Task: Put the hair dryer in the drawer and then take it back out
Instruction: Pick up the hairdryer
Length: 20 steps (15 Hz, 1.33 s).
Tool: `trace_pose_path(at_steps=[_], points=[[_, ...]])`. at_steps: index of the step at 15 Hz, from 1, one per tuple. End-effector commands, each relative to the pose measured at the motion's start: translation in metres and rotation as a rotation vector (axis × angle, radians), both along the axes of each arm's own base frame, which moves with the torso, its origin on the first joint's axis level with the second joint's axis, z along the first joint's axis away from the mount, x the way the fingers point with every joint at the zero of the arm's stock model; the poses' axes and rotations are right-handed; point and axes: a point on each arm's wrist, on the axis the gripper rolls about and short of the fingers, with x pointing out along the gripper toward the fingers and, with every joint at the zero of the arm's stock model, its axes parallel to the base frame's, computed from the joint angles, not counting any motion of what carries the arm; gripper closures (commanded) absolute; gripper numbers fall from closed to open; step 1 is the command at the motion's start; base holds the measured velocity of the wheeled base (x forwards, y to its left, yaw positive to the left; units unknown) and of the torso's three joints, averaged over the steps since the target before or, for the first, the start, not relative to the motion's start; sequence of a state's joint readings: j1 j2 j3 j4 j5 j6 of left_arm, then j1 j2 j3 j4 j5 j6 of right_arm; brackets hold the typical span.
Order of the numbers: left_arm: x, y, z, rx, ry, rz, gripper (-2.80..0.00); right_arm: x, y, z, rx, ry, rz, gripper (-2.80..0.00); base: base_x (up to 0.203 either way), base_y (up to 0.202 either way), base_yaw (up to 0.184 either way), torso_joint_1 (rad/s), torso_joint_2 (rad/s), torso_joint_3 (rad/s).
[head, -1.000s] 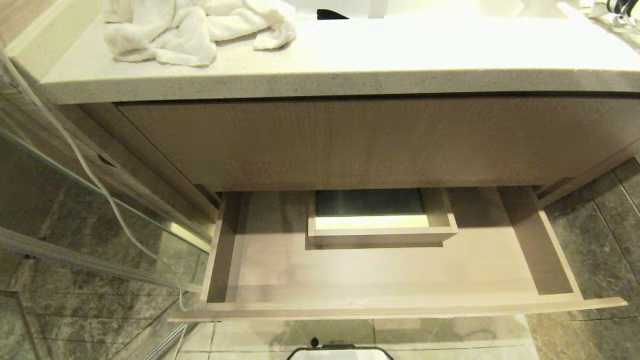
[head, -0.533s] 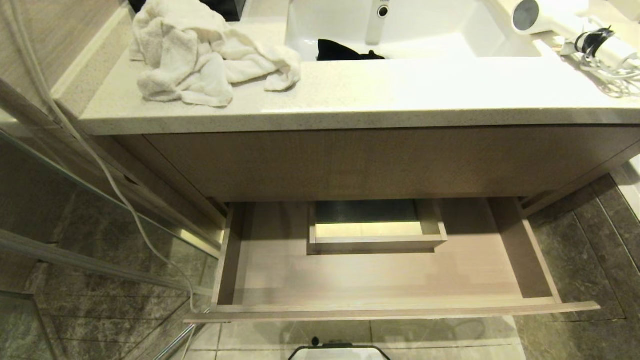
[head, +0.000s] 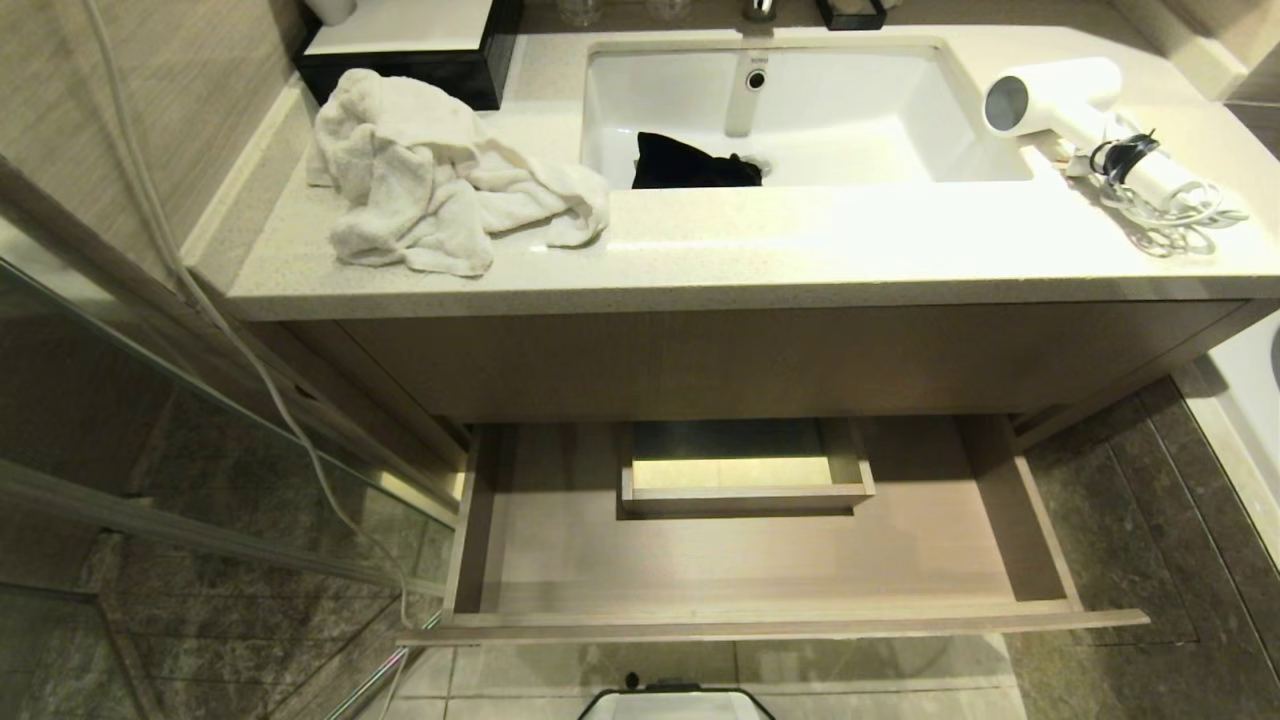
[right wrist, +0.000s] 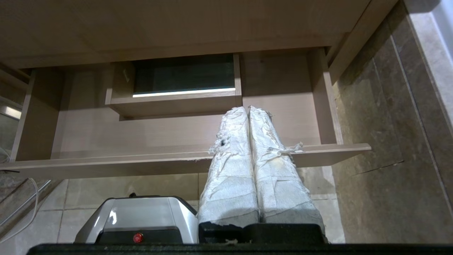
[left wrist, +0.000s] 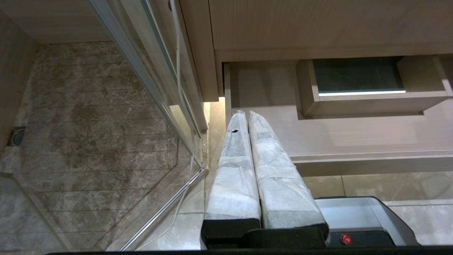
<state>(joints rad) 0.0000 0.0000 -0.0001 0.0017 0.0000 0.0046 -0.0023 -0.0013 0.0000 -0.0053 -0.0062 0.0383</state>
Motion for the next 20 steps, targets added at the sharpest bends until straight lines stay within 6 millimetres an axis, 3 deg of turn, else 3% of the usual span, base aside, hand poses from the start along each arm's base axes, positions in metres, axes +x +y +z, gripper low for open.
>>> trace_pose_path(at_steps=[1, 11, 20], points=[[0.0001, 0.0, -0.0004, 0.0, 0.001, 0.0, 0.0, 0.0, 0.0, -0.0004, 0.0, -0.001, 0.001, 0.0, 0.0, 0.0, 0.0, 0.198, -0.38, -0.193], [0.0001, 0.0, -0.0004, 0.0, 0.001, 0.0, 0.0, 0.0, 0.0001, -0.0006, -0.011, 0.0, 0.007, 0.0, 0.0, 0.0, 0.0, 0.167, -0.32, -0.157], [0.0, 0.0, 0.0, 0.0, 0.0, 0.0, 0.0, 0.0, 0.0002, -0.0007, -0.015, 0.002, 0.008, 0.0, 0.0, 0.0, 0.0, 0.076, 0.0, 0.07]])
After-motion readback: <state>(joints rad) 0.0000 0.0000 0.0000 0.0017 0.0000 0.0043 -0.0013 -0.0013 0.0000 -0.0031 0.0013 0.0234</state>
